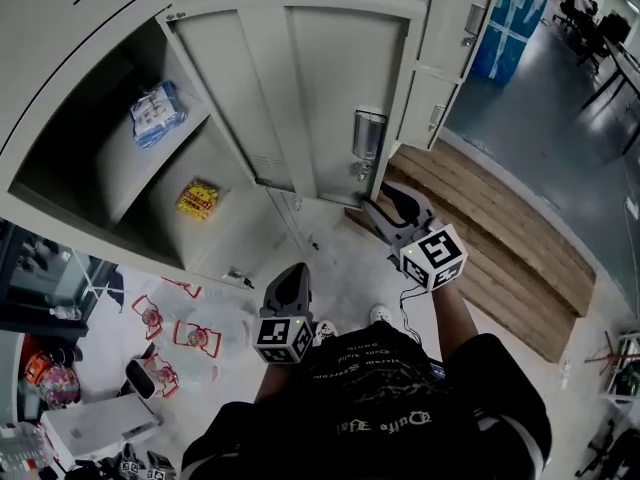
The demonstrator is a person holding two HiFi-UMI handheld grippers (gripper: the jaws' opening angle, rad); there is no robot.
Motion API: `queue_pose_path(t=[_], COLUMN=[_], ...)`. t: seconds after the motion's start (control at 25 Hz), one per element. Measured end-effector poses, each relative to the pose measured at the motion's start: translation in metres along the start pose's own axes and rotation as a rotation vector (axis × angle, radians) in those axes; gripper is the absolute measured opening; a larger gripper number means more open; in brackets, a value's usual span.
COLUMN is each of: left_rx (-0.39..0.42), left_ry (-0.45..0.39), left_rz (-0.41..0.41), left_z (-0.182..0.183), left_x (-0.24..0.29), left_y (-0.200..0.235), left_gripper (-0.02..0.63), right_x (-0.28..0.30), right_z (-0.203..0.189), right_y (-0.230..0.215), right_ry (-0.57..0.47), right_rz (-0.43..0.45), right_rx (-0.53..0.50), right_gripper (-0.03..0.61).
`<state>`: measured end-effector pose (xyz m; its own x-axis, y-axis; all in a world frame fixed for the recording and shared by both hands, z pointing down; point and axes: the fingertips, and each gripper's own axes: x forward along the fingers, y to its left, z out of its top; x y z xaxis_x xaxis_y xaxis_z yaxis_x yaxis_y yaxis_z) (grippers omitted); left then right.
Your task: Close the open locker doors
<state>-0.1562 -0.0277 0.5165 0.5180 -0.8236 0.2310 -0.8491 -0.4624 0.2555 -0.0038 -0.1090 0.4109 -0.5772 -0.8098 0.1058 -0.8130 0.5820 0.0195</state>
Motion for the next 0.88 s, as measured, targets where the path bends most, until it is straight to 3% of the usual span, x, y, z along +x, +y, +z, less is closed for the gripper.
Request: queue_pose_path(t=[0.16,0.28,0.56,0.88], left_rx=[0.005,-0.002,0.004,-0.052], left_ry=[-0.079,-0.093,-0.101,-0.121], left_rz=[0.119,0.176,0.298,0.539], left_z=[0.013,0.015,0.009,-0.007], left_x=[-0.006,-0.009,-0.028,-0.074], left_y=[0.005,0.006,-0.001,0.018], left_gripper=[0.008,0.008,0.008,0.008], right_x=[0.006,0.005,-0.015,-0.024], right_z=[0.004,0.004,0.006,0.015], right_y=[0.004,0.006,0.038,0.092], right_ry=[0.009,0.007,-0.009,-0.067], right_rz=[0.069,0.115,0.314,0.493], right_rx=[-0.040,-0.041,-0.007,-0.001], right_gripper=[0.101,0.100,0.091,0.101])
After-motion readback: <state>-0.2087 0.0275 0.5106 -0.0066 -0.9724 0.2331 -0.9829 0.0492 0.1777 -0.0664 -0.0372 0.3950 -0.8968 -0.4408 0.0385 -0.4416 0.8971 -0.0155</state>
